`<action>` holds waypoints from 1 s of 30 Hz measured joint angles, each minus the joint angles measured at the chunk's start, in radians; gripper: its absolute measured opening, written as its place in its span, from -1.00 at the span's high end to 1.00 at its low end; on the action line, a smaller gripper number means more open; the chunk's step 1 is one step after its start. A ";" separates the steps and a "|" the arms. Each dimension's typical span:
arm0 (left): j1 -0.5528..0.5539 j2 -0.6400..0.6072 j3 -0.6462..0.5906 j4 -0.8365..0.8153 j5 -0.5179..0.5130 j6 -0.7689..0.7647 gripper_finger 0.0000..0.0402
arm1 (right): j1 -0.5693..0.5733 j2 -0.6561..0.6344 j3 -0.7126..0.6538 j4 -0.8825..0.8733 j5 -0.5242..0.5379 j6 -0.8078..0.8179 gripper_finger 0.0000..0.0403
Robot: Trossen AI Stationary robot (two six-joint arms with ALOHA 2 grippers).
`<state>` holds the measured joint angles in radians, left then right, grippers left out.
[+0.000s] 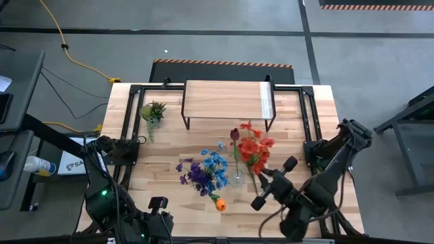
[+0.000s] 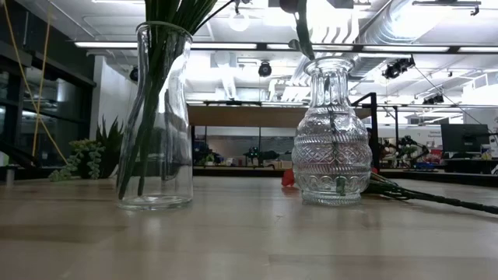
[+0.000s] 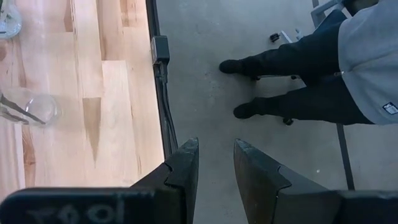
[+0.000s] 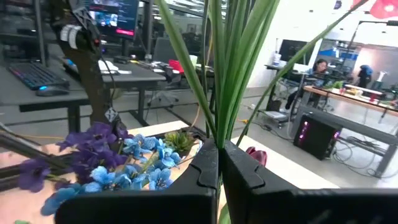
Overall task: Pick and place flowers into a vace then onto a shelf
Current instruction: Put the orange flowers into the right transparent flower vase
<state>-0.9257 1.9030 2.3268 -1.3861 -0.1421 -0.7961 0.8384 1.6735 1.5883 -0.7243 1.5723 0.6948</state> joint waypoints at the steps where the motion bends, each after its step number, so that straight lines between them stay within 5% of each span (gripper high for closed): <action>1: 0.000 0.000 0.000 0.000 0.000 0.003 0.33 | 0.006 -0.006 0.000 -0.010 0.000 -0.002 1.00; 15: 0.000 0.000 0.000 0.000 -0.011 0.005 0.33 | 0.079 -0.206 0.000 -0.269 0.000 0.012 1.00; 30: 0.002 0.000 0.000 0.000 -0.153 0.006 0.33 | 0.127 -0.424 0.000 -0.472 -0.002 0.014 1.00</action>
<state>-0.9237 1.9030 2.3268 -1.3857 -0.2952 -0.7902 0.9657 1.2498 1.5879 -1.1967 1.5703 0.7093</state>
